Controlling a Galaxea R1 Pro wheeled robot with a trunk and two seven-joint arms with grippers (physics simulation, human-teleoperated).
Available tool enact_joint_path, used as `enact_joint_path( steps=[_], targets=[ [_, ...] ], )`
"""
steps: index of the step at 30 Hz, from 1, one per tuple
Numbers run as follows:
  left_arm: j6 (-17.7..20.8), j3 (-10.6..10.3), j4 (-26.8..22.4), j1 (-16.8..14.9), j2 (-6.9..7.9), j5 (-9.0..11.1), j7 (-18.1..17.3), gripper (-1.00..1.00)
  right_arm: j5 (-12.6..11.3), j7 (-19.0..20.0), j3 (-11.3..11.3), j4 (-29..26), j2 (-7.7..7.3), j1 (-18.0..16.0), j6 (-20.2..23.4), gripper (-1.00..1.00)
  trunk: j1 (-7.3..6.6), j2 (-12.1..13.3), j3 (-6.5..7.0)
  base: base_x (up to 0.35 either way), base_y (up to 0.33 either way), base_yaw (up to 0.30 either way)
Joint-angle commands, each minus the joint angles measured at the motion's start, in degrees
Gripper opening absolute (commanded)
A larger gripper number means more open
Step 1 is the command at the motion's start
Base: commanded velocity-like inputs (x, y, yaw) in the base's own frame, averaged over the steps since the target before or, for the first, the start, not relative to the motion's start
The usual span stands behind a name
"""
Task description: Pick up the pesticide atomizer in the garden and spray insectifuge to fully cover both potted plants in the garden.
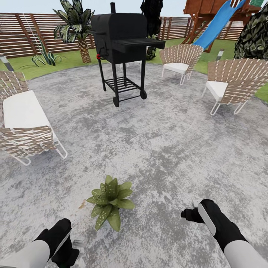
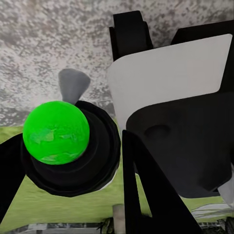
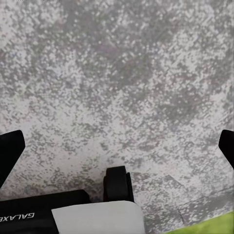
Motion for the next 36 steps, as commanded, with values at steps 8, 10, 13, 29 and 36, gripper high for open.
enact_joint_path(
  steps=[8, 10, 13, 29, 36],
  targets=[
    [0.3, -0.2, -0.2, -1.0, -0.05, -0.5, -0.7, -1.00, -0.6, -0.5, 0.3, 0.0, -0.07, 0.0, 0.1, 1.00, 0.00, 0.0, -0.26, 0.001, -0.003, 0.088],
    [0.3, -0.2, -0.2, -1.8, -0.15, -0.5, -0.7, -1.00, -0.6, -0.5, 0.3, 0.0, -0.07, 0.0, 0.2, 1.00, 0.00, 0.0, -0.37, 0.004, 0.000, 0.193],
    [0.4, -0.2, -0.2, -2.3, -0.22, -0.5, -0.7, -1.00, -0.6, -0.5, 0.3, 0.0, -0.07, 0.0, 0.1, 1.00, 0.00, 0.0, -0.45, 0.120, -0.048, 0.082],
    [0.4, -0.3, -0.2, -3.5, -0.23, -0.4, -0.7, -1.00, -0.6, -0.5, 0.3, 0.0, -0.07, 0.0, 0.1, 1.00, 0.00, 0.0, -0.86, 0.054, -0.029, 0.086],
    [0.4, -0.3, -0.2, -3.7, -0.23, -0.5, -0.7, -1.00, -0.6, -0.5, 0.3, 0.0, -0.07, 0.0, 0.1, 1.00, 0.00, 0.0, -1.15, 0.000, -0.015, 0.135]
  ],
)
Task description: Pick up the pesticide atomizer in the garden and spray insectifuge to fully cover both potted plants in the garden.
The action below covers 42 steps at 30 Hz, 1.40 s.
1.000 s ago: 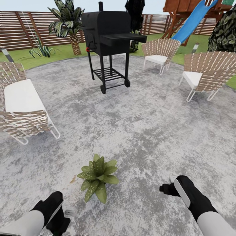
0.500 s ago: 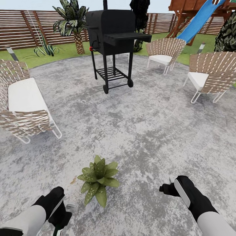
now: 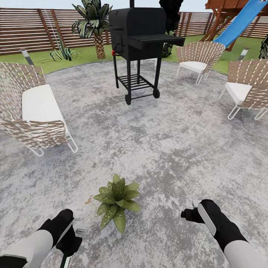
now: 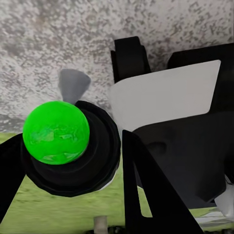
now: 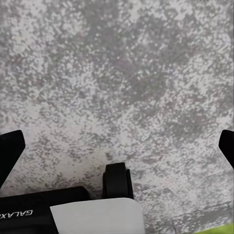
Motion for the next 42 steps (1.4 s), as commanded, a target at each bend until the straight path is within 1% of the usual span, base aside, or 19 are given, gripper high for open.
enact_joint_path(
  steps=[1, 7, 14, 22, 35, 42],
  targets=[
    [0.1, -0.2, -0.1, 0.0, 0.03, -0.6, -0.6, -1.00, -0.6, -0.6, 0.3, -0.1, -0.07, 0.0, 0.1, 1.00, 0.00, 0.0, -0.04, 0.000, -0.097, 0.018],
    [0.1, -0.2, -0.1, 0.1, 0.03, -0.6, -0.6, -1.00, -0.6, -0.5, 0.3, -0.1, -0.08, 0.0, 0.1, 1.00, 0.00, 0.0, -0.05, 0.070, -0.185, 0.004],
    [0.1, -0.2, -0.1, 0.1, 0.03, -0.6, -0.6, -1.00, -0.6, -0.5, 0.3, -0.1, -0.09, 0.0, 0.1, 1.00, 0.00, 0.0, -0.07, 0.009, -0.025, 0.011],
    [0.1, -0.2, -0.1, 0.3, 0.03, -0.7, -0.6, -1.00, -0.6, -0.5, 0.3, -0.1, -0.07, 0.0, 0.1, 1.00, 0.00, 0.0, -0.43, 0.000, -0.031, 0.182],
    [0.1, -0.2, -0.1, 0.1, 0.03, -0.6, -0.6, -1.00, -0.6, -0.5, 0.3, -0.1, -0.07, 0.0, 0.1, 1.00, 0.00, 0.0, -0.55, 0.000, -0.249, 0.031],
    [0.1, -0.2, -0.1, 0.0, 0.03, -0.6, -0.6, -1.00, -0.6, -0.5, 0.3, -0.1, -0.11, 0.0, 0.1, 1.00, 0.00, 0.0, -0.87, 0.000, -0.238, 0.168]
  ],
)
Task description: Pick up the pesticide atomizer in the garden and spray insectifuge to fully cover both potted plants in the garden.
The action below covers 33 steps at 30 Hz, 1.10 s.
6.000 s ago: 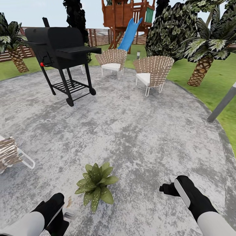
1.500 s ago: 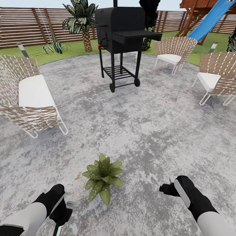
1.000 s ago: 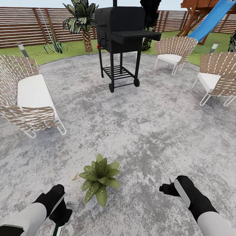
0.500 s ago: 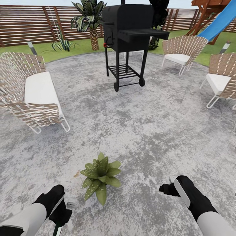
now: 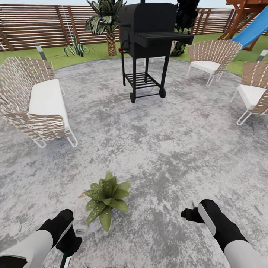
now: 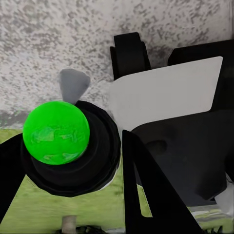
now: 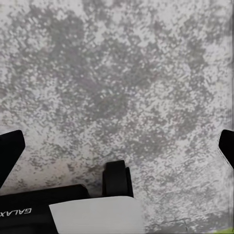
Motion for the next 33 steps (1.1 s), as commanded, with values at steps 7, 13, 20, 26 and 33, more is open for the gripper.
enact_joint_path(
  steps=[7, 13, 20, 26, 33],
  targets=[
    [0.1, -0.2, -0.1, 0.0, 0.02, -0.6, -0.6, -1.00, -0.6, -0.6, 0.3, -0.1, -0.08, 0.0, 0.1, 1.00, 0.00, 0.0, -0.43, 0.000, -0.094, 0.218],
    [0.1, -0.2, -0.1, -1.0, 0.02, -0.5, -0.7, -1.00, -0.6, -0.6, 0.3, -0.1, -0.11, 0.0, 0.1, 1.00, 0.00, 0.0, -0.77, 0.000, -0.004, 0.220],
    [0.1, -0.2, -2.7, -1.8, 0.02, -0.5, -0.7, -1.00, -0.6, -0.7, 0.3, -0.1, -0.05, 0.0, 0.1, 1.00, 0.00, 0.0, -1.18, 0.115, 0.000, 0.218],
    [0.1, -0.2, -3.2, -1.9, -0.35, -0.5, -0.7, -1.00, -0.5, -0.7, 0.3, 0.0, -0.04, 0.0, 0.1, 1.00, 0.00, 0.0, -1.28, 0.298, -0.056, 0.062],
    [0.1, -0.2, -3.2, -1.8, -0.85, -0.5, -0.6, -1.00, -0.6, -0.7, 0.3, 0.0, -0.04, 0.0, 0.1, 1.00, 0.00, 0.0, -1.28, 0.033, -0.015, 0.002]
  ],
)
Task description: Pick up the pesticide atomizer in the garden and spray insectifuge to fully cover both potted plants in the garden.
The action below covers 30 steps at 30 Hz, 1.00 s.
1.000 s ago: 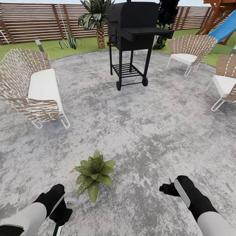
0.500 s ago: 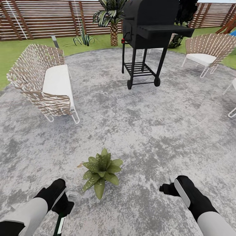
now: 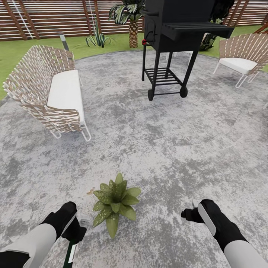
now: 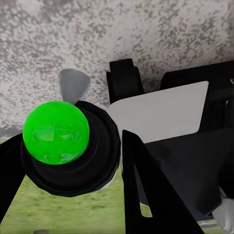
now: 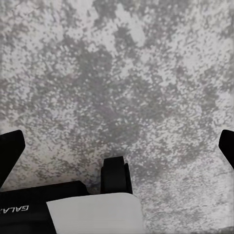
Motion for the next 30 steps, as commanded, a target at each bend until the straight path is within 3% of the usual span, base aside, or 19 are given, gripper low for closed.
enact_joint_path(
  steps=[1, 22, 30],
  targets=[
    [0.1, -0.2, -0.1, 0.0, 0.02, -0.6, -0.6, -1.00, -0.6, -0.6, 0.3, -0.1, -0.07, 0.0, 0.2, 1.00, 0.00, 0.0, -0.04, 0.000, 0.000, 0.000],
    [0.2, -0.2, -0.1, 0.2, 0.04, -0.7, -0.6, -1.00, -0.5, -0.6, 0.3, -0.1, -0.07, 0.0, 0.2, 1.00, 0.00, 0.0, -0.04, -0.002, -0.002, 0.000],
    [0.2, -0.2, -0.1, 0.2, 0.08, -0.7, -0.6, -1.00, -0.5, -0.6, 0.3, -0.1, -0.07, 0.0, 0.2, 1.00, 0.00, 0.0, -0.04, -0.176, -0.165, 0.000]
  ],
)
